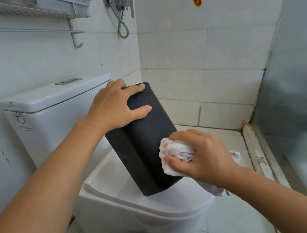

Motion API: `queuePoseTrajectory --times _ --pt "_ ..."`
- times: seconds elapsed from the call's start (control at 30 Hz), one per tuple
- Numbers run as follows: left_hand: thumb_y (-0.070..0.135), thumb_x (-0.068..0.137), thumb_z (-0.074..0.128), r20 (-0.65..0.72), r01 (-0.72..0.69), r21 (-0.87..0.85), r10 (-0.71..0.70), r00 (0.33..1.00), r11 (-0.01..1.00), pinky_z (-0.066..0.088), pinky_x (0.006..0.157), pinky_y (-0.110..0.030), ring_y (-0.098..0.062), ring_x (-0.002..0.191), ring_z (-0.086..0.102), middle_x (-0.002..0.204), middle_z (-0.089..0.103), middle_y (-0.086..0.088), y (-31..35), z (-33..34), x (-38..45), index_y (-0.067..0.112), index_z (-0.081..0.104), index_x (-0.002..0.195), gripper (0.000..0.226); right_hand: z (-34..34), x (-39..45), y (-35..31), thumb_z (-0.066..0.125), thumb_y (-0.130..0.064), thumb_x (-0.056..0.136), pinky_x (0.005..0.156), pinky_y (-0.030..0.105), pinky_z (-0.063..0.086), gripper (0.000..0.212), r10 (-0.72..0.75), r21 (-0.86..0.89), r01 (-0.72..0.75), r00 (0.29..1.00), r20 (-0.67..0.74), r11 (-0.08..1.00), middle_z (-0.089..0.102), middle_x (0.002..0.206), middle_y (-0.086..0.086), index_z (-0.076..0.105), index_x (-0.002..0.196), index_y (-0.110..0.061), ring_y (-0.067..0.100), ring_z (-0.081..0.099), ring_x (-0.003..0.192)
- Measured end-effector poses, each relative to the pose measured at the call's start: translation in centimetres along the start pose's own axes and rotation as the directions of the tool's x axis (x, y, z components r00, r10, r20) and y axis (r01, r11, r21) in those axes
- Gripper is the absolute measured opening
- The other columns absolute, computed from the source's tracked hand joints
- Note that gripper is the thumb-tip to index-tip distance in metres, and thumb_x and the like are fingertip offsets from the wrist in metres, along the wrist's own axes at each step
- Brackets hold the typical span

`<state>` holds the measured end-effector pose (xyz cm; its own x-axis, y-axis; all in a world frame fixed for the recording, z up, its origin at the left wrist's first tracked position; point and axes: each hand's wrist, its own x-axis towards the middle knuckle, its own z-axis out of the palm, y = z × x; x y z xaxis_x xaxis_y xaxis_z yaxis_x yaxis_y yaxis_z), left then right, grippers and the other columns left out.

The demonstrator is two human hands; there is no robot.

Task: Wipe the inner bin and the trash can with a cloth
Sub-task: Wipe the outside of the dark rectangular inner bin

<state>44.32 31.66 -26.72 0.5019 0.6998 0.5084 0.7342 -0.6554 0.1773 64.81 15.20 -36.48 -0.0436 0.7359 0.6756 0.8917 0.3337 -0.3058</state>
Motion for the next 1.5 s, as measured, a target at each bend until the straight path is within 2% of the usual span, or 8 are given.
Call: queuePoseTrajectory --times 0.1,0.3,0.53,0.73,0.83,1.0,1.2,1.5 --pt "0.074 0.085 0.06 0.009 0.024 0.006 -0.024 1.0 1.0 0.037 0.088 -0.031 -0.011 0.102 0.043 0.111 0.043 0.01 -0.1 0.0 -0.1 0.057 0.047 0.145 0.063 -0.2 0.9 0.7 0.063 -0.066 0.084 0.064 0.035 0.055 0.036 0.0 -0.015 0.0 1.0 -0.026 1.0 0.067 0.086 -0.015 0.069 0.109 -0.041 0.008 0.064 0.075" --pt "0.072 0.084 0.064 0.006 0.065 -0.027 -0.064 0.998 0.998 0.037 0.087 -0.031 -0.014 0.102 0.05 0.111 0.047 0.011 -1.0 -0.1 -0.2 0.059 0.052 0.139 0.058 0.3 3.6 1.8 0.066 -0.063 0.087 0.071 0.037 0.056 0.026 0.266 0.026 -0.265 0.959 -0.092 0.964 0.07 0.083 -0.016 0.066 0.1 -0.04 0.005 0.065 0.079" --pt "0.08 0.068 0.061 -0.006 0.049 -0.093 -0.05 0.999 0.994 0.04 0.08 -0.032 -0.014 0.091 0.053 0.093 0.048 0.012 -1.2 0.1 0.1 0.062 0.057 0.132 0.067 -0.3 0.0 -0.2 0.065 -0.063 0.082 0.063 0.035 0.054 0.032 -0.042 -0.034 0.044 0.997 0.07 0.998 0.067 0.083 -0.015 0.067 0.106 -0.041 0.01 0.064 0.072" --pt "0.077 0.07 0.068 -0.016 0.066 -0.114 -0.068 0.998 0.991 0.037 0.08 -0.031 -0.014 0.09 0.051 0.091 0.05 0.012 -1.8 -0.2 -0.1 0.061 0.06 0.13 0.062 -0.7 2.8 3.3 0.067 -0.064 0.083 0.073 0.037 0.058 0.024 0.309 0.028 -0.309 0.951 -0.022 0.951 0.071 0.081 -0.022 0.067 0.096 -0.044 0.002 0.067 0.078" --pt "0.08 0.066 0.063 -0.018 0.04 -0.142 -0.043 0.999 0.989 0.035 0.078 -0.03 -0.008 0.085 0.05 0.089 0.047 0.012 -2.0 -0.2 -0.2 0.062 0.06 0.13 0.066 -0.7 2.8 4.1 0.072 -0.058 0.085 0.077 0.037 0.059 0.016 0.349 0.083 -0.349 0.937 0.016 0.933 0.072 0.082 -0.025 0.07 0.093 -0.044 -0.001 0.068 0.081" --pt "0.083 0.06 0.058 -0.03 0.015 -0.193 -0.021 0.999 0.981 0.038 0.079 -0.028 -0.005 0.084 0.051 0.088 0.048 0.012 -1.9 0.0 -0.4 0.063 0.061 0.126 0.069 -0.8 2.9 3.5 0.066 -0.067 0.08 0.076 0.036 0.058 0.031 0.254 0.097 -0.25 0.967 -0.026 0.963 0.071 0.086 -0.023 0.07 0.099 -0.043 0.0 0.068 0.084" --pt "0.082 0.057 0.059 -0.031 -0.024 -0.195 0.019 0.999 0.981 0.036 0.073 -0.025 -0.007 0.084 0.051 0.089 0.051 0.011 -0.4 -0.1 0.0 0.062 0.062 0.125 0.072 0.7 3.6 1.8 0.067 -0.066 0.085 0.055 0.036 0.052 0.041 -0.081 -0.155 0.041 0.963 -0.257 0.987 0.063 0.08 -0.009 0.074 0.111 -0.035 0.016 0.061 0.071" --pt "0.083 0.055 0.058 -0.018 -0.028 -0.209 0.024 1.0 0.978 0.038 0.08 -0.029 -0.014 0.09 0.053 0.093 0.055 0.009 -0.4 0.0 0.2 0.06 0.063 0.126 0.074 -1.2 -0.1 4.9 0.073 -0.056 0.084 0.065 0.04 0.058 0.043 -0.096 -0.011 0.096 0.992 -0.082 0.995 0.071 0.094 -0.007 0.073 0.116 -0.027 0.014 0.067 0.079"
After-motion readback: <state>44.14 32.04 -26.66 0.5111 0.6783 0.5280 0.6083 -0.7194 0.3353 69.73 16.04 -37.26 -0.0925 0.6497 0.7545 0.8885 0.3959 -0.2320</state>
